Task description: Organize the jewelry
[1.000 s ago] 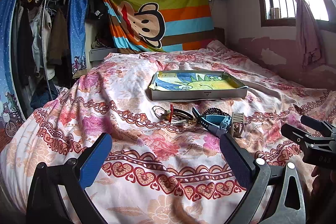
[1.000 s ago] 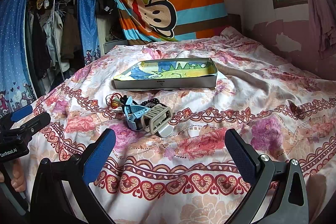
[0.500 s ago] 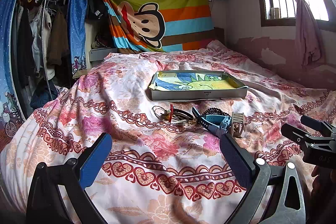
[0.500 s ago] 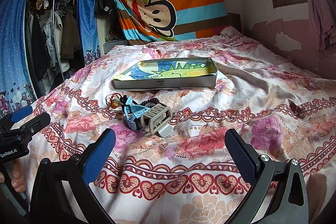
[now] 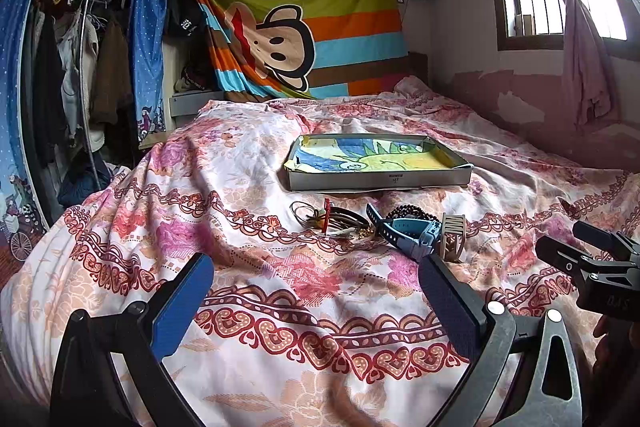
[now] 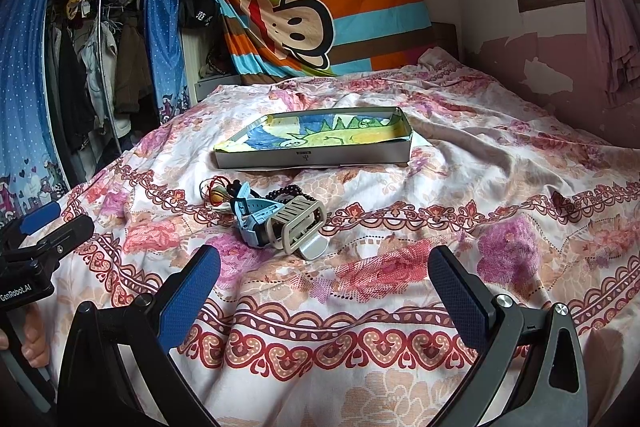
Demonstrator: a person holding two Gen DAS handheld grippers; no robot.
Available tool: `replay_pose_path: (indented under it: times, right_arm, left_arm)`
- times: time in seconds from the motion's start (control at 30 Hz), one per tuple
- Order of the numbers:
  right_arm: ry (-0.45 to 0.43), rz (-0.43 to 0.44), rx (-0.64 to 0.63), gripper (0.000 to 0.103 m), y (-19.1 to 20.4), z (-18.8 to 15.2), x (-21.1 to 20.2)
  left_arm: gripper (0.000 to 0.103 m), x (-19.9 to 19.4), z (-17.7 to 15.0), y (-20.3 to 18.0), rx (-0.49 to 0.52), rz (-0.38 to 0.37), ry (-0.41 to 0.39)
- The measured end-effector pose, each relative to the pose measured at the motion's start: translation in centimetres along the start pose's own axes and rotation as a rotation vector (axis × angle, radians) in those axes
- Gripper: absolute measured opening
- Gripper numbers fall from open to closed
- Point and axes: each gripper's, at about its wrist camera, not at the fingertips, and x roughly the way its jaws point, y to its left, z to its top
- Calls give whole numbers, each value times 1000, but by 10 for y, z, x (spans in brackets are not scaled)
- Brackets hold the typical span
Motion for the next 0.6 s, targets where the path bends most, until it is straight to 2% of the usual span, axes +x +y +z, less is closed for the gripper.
replay_pose_path:
  times: [0.37,0.6]
  right_arm:
    - [23,-18,11,102,-1,1,2]
    - [48,-35,35,102,-6,-1,6]
  left_arm:
    - [103,1,1,3,-2,2,6]
    - [103,10,-3,1,-1,20,42]
